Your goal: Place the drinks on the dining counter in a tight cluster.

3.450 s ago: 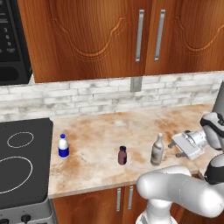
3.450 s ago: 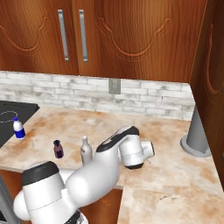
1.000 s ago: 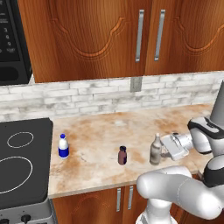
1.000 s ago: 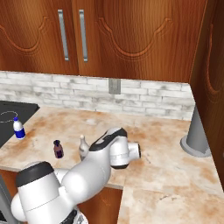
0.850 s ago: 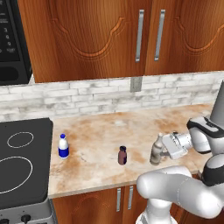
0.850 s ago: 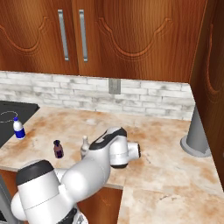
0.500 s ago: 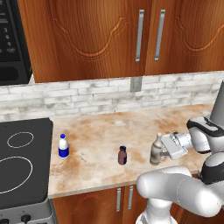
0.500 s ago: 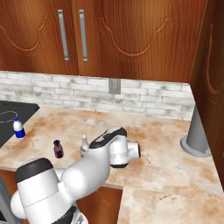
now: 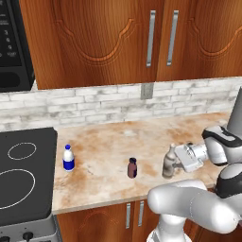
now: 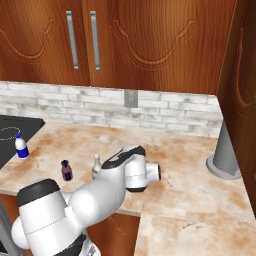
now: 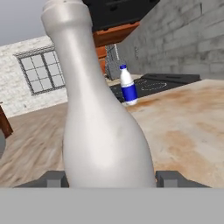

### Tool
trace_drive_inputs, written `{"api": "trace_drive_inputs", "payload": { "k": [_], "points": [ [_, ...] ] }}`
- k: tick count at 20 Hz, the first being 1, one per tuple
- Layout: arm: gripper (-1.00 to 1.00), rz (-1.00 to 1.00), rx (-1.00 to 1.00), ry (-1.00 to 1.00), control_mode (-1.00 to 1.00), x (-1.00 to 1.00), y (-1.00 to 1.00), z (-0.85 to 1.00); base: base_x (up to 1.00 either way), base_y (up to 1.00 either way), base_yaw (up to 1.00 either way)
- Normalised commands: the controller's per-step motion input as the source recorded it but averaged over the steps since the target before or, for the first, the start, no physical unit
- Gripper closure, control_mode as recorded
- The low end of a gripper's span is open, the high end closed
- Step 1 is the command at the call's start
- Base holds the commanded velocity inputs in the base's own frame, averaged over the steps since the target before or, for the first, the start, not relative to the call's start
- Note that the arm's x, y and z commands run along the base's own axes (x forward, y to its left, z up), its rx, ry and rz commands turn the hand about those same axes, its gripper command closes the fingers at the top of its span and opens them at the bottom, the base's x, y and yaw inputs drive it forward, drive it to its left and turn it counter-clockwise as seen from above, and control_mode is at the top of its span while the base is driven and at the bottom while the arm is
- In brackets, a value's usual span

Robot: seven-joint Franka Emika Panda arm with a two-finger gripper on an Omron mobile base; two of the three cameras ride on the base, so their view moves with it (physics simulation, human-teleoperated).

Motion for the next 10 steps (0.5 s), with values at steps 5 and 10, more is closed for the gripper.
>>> {"api": "trace_drive_inputs", "payload": {
  "k": [5,10],
  "points": [
    [1.0,-0.21,-0.02,0.0,-1.0,-0.59,-0.03,0.5,0.0,0.0,0.0],
    [1.0,-0.22,-0.1,0.0,-1.0,-0.4,0.0,0.8,0.0,0.0,0.0]
  ]
}}
